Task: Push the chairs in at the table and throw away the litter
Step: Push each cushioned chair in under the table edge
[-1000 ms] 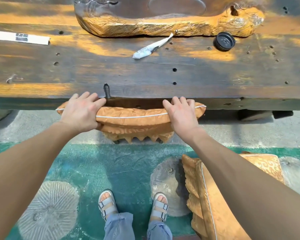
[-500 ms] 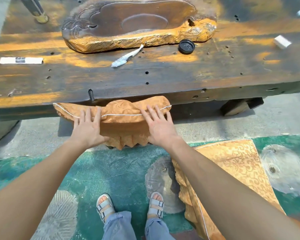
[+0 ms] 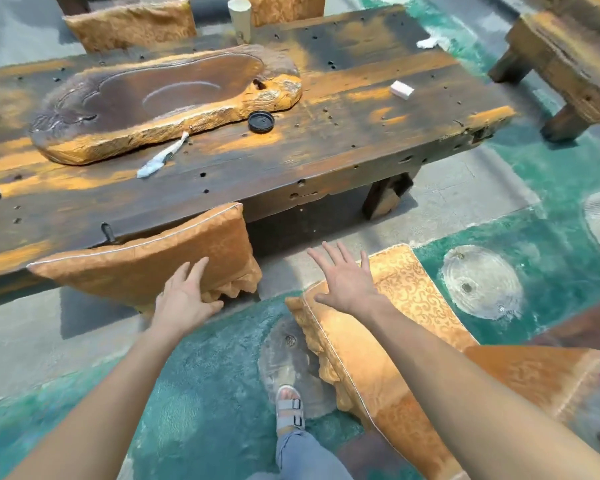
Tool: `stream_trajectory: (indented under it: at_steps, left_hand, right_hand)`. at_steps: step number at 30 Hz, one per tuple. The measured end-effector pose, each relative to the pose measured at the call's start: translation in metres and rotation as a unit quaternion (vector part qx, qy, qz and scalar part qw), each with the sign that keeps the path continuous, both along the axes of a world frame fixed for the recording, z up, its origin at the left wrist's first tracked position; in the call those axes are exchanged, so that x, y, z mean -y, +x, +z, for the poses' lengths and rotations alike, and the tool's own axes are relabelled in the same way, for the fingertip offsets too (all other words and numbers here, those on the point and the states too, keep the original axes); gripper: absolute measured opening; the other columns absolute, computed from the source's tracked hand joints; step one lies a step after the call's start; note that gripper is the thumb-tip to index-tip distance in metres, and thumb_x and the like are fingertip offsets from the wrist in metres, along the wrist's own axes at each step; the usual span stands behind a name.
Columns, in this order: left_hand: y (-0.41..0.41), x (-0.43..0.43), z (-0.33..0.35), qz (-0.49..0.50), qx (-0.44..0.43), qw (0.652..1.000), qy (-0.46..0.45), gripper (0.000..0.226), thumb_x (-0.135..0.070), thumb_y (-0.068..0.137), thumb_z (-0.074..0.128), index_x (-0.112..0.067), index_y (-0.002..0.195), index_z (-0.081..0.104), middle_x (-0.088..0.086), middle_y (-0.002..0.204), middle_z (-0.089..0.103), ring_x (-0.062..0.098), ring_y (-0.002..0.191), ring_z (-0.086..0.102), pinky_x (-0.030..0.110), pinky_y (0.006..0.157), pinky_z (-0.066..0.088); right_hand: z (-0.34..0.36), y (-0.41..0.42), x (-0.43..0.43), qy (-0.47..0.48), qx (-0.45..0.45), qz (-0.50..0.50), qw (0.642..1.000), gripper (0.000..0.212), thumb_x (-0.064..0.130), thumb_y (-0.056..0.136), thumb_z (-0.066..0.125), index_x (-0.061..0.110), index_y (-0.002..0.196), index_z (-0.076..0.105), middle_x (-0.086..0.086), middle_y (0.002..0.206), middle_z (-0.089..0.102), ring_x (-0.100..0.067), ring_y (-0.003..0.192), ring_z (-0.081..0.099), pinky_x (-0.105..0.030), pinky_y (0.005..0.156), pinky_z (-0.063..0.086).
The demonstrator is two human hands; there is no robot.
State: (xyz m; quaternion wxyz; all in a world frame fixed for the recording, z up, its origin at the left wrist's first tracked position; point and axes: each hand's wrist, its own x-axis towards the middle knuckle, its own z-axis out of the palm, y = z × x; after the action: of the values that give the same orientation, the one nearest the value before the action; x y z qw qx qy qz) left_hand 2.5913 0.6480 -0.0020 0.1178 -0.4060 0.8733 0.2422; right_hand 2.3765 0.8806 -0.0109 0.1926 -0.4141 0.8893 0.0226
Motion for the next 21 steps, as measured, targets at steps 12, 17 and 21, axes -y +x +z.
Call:
stream_trajectory:
  at_steps: [12, 17, 21]
  left_hand:
    - [-0.023, -0.202, 0.006, -0.179, -0.062, 0.981, 0.039, 0.099, -0.047, 0.078, 0.076, -0.032, 0.159, 0.02, 0.014, 0.165, 0.025, 0.038, 0.149, 0.027, 0.058, 0.115, 0.032]
    - [-0.033, -0.288, 0.004, -0.243, -0.059, 0.966, 0.071, 0.101, -0.047, 0.074, 0.08, -0.032, 0.157, 0.025, 0.013, 0.163, 0.03, 0.039, 0.145, 0.034, 0.057, 0.112, 0.037]
    - [-0.04, -0.344, -0.002, -0.258, -0.044, 0.961, 0.095, 0.101, -0.05, 0.077, 0.078, -0.036, 0.159, 0.019, 0.01, 0.166, 0.022, 0.034, 0.149, 0.029, 0.053, 0.116, 0.032]
  right_hand:
    - [0.016, 0.06, -0.223, 0.051, 0.019, -0.152, 0.987, 0.097, 0.061, 0.088, 0.064, 0.041, 0.16, 0.001, 0.004, 0.171, 0.001, -0.024, 0.157, -0.005, -0.067, 0.121, 0.006]
    - [0.026, 0.076, -0.312, 0.059, 0.012, -0.201, 0.978, 0.094, 0.057, 0.088, 0.068, 0.04, 0.159, 0.009, 0.002, 0.17, 0.009, -0.025, 0.157, 0.001, -0.068, 0.119, 0.009]
    - [0.031, 0.07, -0.368, 0.079, 0.004, -0.222, 0.972, 0.09, 0.05, 0.089, 0.067, 0.039, 0.159, 0.01, 0.002, 0.169, 0.01, -0.026, 0.157, 0.001, -0.069, 0.119, 0.008]
